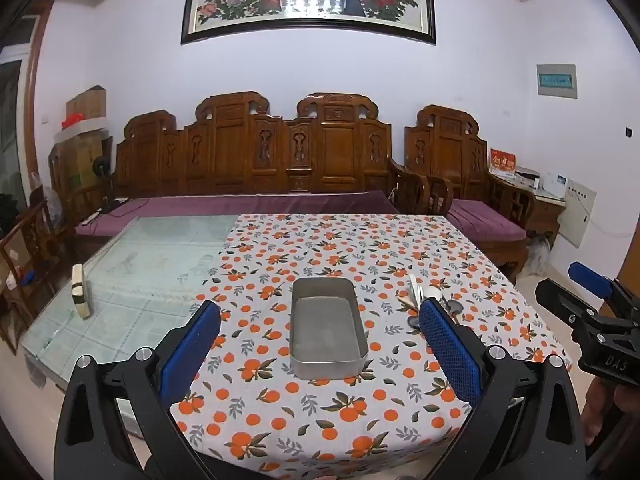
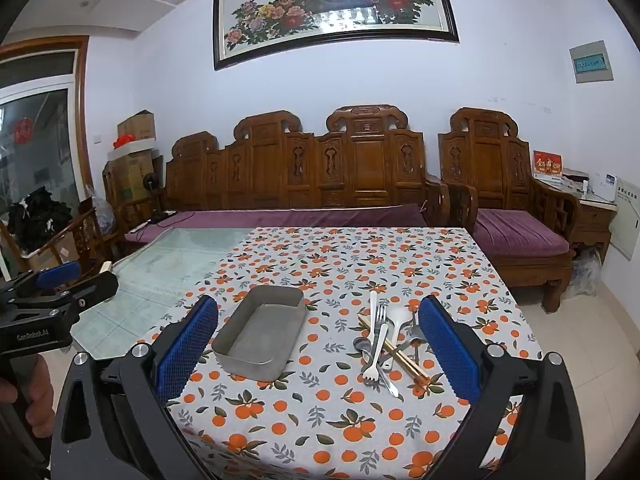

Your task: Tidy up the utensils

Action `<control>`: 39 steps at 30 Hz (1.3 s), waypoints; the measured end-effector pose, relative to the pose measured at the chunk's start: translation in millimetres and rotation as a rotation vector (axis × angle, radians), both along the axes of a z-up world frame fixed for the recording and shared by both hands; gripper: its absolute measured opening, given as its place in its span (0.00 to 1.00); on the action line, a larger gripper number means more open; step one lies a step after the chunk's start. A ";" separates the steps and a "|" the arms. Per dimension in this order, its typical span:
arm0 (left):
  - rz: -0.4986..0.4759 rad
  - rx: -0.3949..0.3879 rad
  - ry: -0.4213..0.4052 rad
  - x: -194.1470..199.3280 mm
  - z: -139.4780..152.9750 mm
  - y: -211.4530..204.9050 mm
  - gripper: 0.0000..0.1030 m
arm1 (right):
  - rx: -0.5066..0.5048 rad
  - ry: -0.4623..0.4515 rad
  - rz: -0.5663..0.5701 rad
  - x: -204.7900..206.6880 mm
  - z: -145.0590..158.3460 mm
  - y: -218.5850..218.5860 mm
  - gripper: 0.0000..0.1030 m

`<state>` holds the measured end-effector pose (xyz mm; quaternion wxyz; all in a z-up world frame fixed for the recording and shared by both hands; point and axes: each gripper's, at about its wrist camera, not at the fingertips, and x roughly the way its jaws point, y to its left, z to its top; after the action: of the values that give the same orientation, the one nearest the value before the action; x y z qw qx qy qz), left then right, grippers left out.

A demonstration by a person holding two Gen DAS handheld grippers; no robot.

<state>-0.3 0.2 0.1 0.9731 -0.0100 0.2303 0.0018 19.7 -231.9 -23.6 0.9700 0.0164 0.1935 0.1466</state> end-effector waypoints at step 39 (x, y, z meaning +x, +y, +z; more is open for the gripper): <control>-0.005 -0.005 0.005 1.3 0.6 -1.1 0.94 | 0.004 -0.009 0.001 -1.3 1.2 0.9 0.97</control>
<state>1.0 -0.8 0.7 0.9725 -0.0117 0.2327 -0.0009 18.4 -231.1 -22.5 0.9707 0.0176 0.1888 0.1476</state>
